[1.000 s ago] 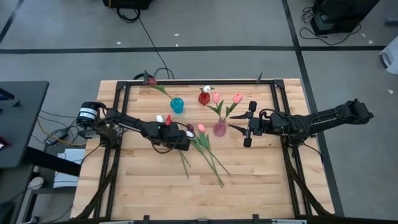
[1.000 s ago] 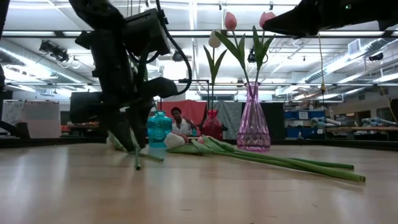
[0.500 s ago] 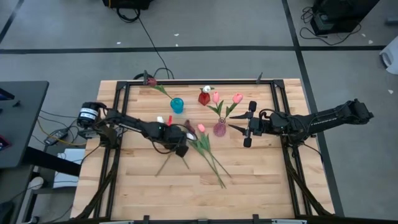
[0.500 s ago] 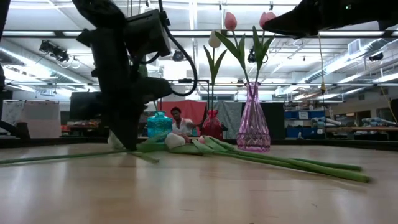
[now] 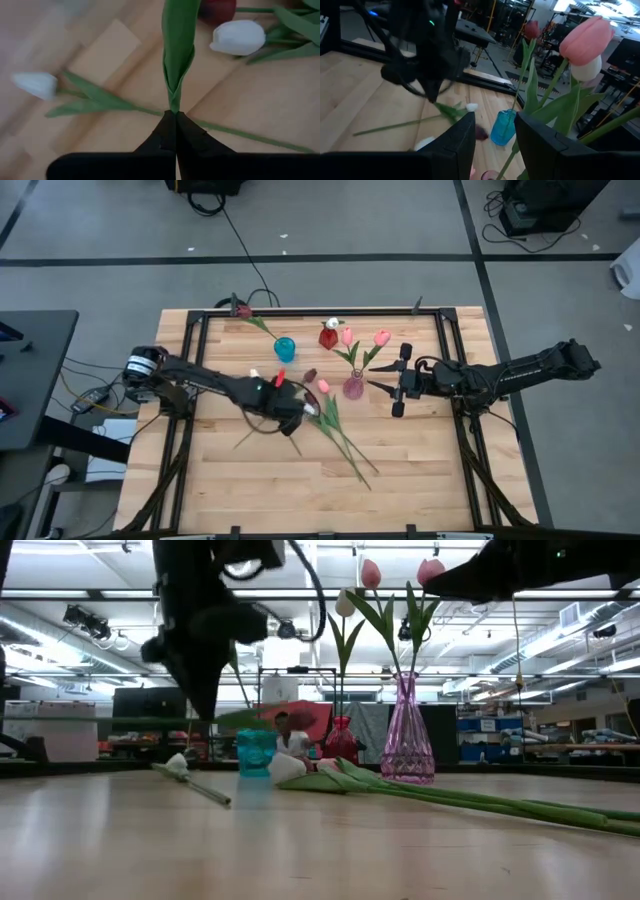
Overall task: Sort flowers into vase by color
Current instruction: Put the left red tulip into the the blue vase
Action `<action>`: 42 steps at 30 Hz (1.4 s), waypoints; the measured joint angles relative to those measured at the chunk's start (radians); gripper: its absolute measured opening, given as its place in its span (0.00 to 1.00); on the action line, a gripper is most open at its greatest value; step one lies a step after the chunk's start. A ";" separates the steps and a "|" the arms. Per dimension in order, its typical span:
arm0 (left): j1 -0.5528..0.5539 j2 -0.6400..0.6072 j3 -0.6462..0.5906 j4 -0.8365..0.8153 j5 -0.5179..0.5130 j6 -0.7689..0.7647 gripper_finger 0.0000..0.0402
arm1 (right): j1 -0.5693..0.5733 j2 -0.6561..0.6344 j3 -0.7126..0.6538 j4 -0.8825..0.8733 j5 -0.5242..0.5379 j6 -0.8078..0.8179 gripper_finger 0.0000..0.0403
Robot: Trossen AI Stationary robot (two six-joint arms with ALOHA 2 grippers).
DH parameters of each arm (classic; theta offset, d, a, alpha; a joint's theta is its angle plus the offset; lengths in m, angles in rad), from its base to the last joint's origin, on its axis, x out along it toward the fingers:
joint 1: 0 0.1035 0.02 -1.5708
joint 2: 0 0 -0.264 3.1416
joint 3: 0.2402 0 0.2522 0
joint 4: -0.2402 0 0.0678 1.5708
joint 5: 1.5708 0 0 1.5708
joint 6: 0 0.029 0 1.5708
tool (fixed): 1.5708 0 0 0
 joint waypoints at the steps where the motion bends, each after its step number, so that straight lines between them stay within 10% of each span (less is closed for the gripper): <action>1: -0.020 -0.012 -0.006 -0.004 -0.040 0.006 0.00 | 0.000 0.000 0.000 -0.001 0.005 0.000 0.37; 10: -0.117 -0.195 -0.096 0.067 -0.384 0.006 0.00 | 0.000 0.000 0.000 0.008 0.014 0.000 0.37; 23: -0.038 -0.279 -0.131 0.340 -0.829 0.403 0.00 | 0.001 0.000 0.000 0.012 0.005 0.007 0.37; 42: 0.288 -0.346 -0.468 1.564 -0.386 1.147 0.00 | 0.001 0.000 0.000 0.007 0.005 0.006 0.37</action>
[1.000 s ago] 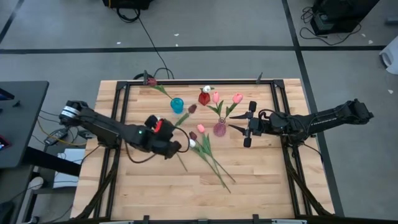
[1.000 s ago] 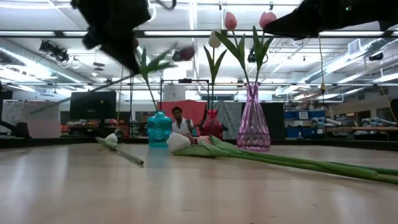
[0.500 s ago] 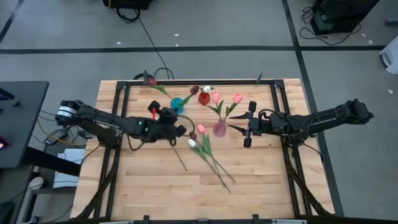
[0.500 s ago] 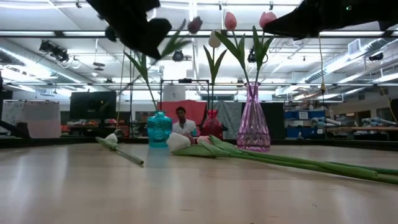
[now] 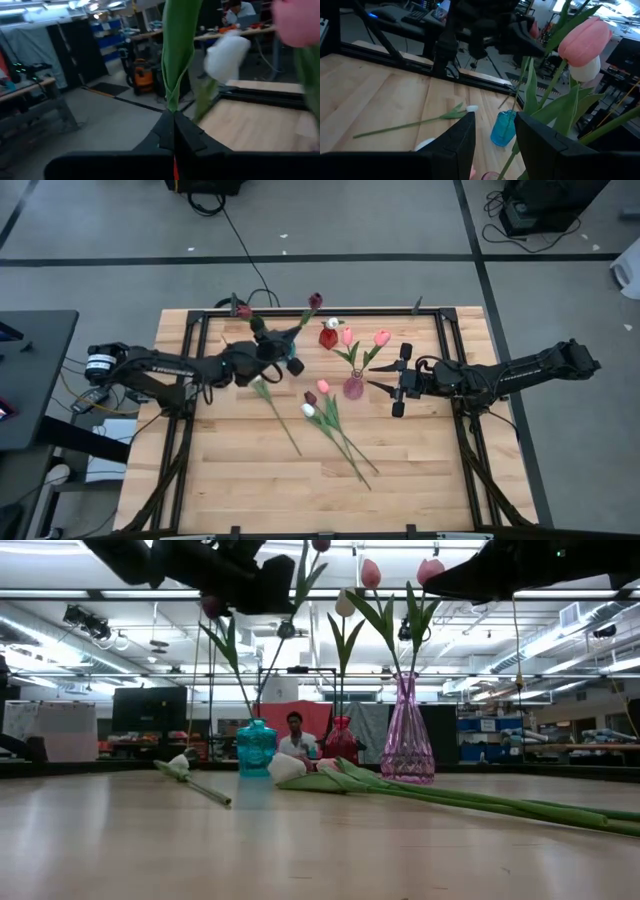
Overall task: Sort flowers into vase by color
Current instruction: Put the left red tulip into the the blue vase
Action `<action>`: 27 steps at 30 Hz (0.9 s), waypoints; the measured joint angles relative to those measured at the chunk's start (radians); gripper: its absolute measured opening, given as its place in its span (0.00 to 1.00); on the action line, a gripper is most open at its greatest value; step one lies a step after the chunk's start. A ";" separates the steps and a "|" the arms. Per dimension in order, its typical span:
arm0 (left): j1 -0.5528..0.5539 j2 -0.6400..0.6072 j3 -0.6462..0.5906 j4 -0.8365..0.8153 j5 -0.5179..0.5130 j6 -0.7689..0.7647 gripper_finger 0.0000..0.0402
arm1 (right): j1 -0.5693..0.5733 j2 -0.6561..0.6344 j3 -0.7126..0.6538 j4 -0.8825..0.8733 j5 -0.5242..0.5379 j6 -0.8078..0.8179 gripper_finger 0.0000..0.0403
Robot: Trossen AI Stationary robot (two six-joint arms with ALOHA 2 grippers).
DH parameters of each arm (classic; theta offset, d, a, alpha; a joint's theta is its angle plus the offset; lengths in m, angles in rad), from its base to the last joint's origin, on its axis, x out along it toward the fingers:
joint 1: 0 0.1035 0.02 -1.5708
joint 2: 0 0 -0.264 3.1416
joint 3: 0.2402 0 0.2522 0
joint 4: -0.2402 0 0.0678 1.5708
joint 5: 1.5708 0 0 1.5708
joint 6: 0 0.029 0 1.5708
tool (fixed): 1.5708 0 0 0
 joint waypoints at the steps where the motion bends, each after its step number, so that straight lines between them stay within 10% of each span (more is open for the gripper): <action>1: 0.008 0.000 0.000 0.013 0.000 0.014 0.00 | 0.000 0.000 0.000 0.000 0.000 0.000 0.37; 27: 0.147 0.103 0.000 -0.005 0.153 -0.032 0.00 | 0.000 0.000 0.000 -0.021 0.000 0.004 0.37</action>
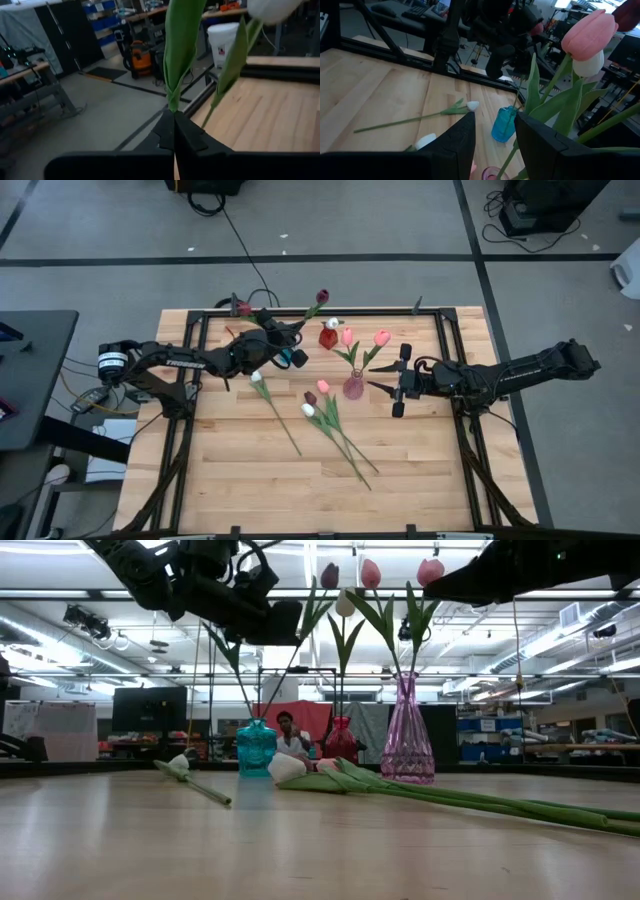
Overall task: Sort flowers into vase by color
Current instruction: Put the left red tulip into the the blue vase, then put the pink tulip into the violet vase
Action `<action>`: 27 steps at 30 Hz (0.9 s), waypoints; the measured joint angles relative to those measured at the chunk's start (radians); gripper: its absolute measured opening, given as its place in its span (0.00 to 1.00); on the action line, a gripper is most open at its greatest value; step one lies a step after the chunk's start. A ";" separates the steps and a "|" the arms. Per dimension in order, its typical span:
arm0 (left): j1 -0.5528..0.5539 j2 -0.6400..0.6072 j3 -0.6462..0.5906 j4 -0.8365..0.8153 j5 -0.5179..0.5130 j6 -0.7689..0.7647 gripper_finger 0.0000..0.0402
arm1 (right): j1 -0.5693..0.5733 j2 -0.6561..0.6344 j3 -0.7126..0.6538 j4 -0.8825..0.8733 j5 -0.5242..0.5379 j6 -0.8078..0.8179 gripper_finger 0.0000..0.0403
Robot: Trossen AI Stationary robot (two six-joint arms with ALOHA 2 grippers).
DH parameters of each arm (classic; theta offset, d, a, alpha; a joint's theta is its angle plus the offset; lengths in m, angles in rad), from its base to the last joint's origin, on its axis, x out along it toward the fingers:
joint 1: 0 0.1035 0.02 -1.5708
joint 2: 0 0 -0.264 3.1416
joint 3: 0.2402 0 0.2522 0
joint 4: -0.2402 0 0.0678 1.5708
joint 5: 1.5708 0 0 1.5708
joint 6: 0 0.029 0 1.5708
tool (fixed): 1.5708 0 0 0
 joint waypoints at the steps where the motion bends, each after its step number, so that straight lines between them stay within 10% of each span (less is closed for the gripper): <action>1: 0.000 0.000 0.000 -0.014 -0.002 -0.011 0.01 | 0.000 0.000 0.000 0.000 0.000 0.000 0.37; 17: -0.083 -0.017 0.001 -0.178 -0.306 -0.051 0.14 | 0.000 0.000 0.000 -0.001 0.000 0.004 0.37; 27: -0.101 -0.035 0.002 -0.324 -0.320 -0.228 0.36 | 0.000 0.000 0.000 -0.001 0.000 0.008 0.37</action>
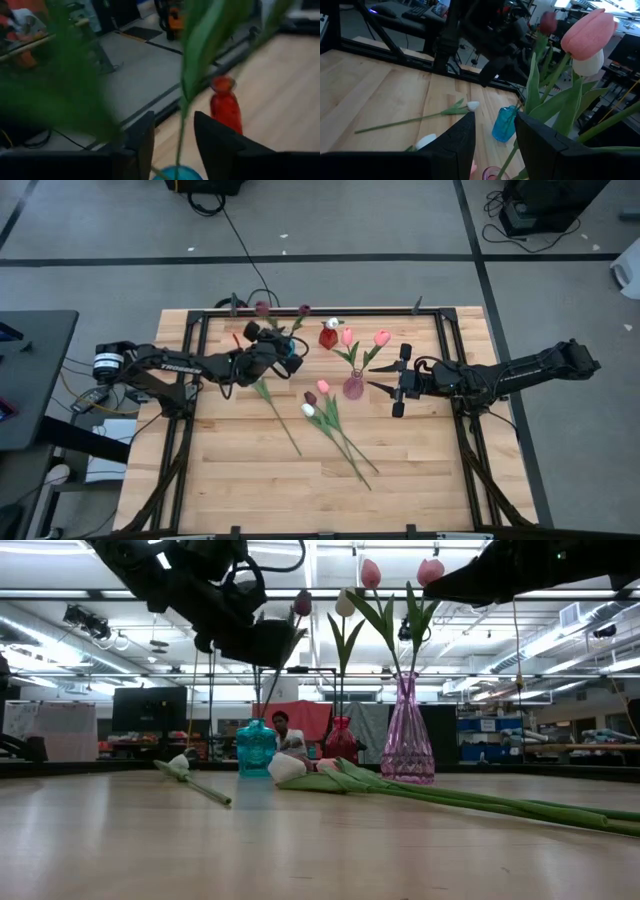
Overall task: Sort flowers into vase by color
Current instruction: Put the pink tulip into the violet vase
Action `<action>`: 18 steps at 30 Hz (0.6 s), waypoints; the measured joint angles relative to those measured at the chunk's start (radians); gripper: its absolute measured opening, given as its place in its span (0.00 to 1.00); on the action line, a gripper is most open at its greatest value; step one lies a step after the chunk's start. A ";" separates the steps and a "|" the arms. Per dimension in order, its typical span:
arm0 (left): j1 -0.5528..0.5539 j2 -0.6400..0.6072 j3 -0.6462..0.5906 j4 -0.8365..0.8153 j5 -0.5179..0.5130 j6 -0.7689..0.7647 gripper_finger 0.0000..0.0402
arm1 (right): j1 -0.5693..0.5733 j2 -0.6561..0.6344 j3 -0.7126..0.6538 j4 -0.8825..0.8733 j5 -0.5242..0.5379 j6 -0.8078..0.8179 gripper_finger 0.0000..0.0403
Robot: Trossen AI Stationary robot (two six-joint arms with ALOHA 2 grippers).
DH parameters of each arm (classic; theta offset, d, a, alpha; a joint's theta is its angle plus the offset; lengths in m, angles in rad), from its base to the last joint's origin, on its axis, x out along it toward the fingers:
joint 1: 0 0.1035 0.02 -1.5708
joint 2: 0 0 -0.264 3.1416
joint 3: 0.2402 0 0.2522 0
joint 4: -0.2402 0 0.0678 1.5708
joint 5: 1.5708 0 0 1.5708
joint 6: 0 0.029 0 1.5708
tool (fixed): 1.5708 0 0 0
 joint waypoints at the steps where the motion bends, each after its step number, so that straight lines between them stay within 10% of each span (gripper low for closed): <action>1: -0.009 -0.008 0.000 -0.021 0.007 0.012 0.38 | 0.000 0.000 0.000 0.000 0.000 0.000 0.37; 10: -0.158 -0.029 0.001 -0.064 -0.059 -0.014 0.41 | 0.000 0.000 0.000 -0.002 0.000 0.000 0.37; 18: -0.324 -0.025 0.000 -0.159 0.094 -0.161 0.41 | 0.000 0.000 0.000 0.001 0.000 0.007 0.37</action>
